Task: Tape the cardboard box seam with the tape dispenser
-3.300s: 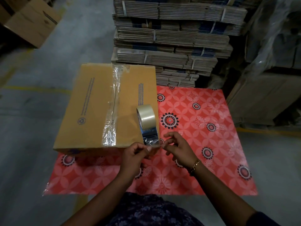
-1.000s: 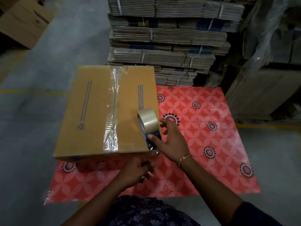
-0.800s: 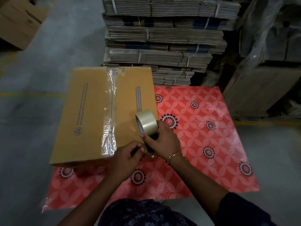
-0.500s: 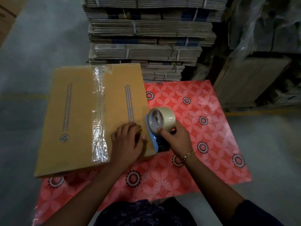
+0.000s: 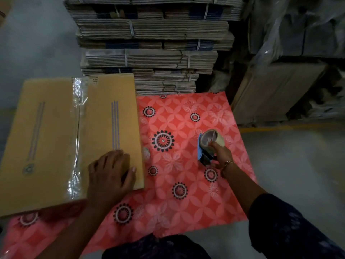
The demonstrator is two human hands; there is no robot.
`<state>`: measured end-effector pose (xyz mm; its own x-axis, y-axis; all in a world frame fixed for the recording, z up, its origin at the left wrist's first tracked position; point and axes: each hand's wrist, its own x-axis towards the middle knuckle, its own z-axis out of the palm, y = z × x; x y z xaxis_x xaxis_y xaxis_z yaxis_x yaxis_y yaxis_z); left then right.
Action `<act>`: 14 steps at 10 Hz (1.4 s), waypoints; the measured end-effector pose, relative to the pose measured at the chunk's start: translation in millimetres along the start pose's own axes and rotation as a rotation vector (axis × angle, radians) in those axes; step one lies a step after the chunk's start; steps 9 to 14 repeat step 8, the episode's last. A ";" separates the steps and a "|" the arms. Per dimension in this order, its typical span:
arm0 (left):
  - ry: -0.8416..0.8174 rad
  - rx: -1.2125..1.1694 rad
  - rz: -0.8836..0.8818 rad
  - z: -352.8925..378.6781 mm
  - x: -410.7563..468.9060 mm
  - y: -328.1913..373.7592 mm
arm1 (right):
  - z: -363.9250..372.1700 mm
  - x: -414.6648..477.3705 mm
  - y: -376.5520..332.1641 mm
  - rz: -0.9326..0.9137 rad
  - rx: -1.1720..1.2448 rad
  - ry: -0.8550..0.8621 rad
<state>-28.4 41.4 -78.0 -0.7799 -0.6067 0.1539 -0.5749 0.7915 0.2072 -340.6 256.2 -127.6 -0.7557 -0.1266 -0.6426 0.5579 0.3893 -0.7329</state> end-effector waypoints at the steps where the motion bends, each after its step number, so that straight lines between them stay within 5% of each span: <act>1: -0.005 0.035 -0.001 -0.1 0.2 4.3 | -6.1 18.6 -1.7 0.009 0.003 -0.064; 3: 0.007 0.073 0.019 1.6 2.9 8.6 | -11.9 52.7 -3.9 -0.128 -0.217 -0.077; 6: -0.050 0.109 0.003 3.1 0.9 12.5 | -41.4 64.6 -5.8 0.024 -0.532 -0.162; 7: -0.101 0.097 -0.001 2.6 4.4 10.6 | -49.1 38.9 -27.1 -0.086 -0.784 -0.132; 8: -0.089 0.062 0.023 -9.1 25.4 10.3 | -58.5 29.0 -54.4 -0.232 -0.809 -0.082; 14: -0.089 0.062 0.023 -9.1 25.4 10.3 | -58.5 29.0 -54.4 -0.232 -0.809 -0.082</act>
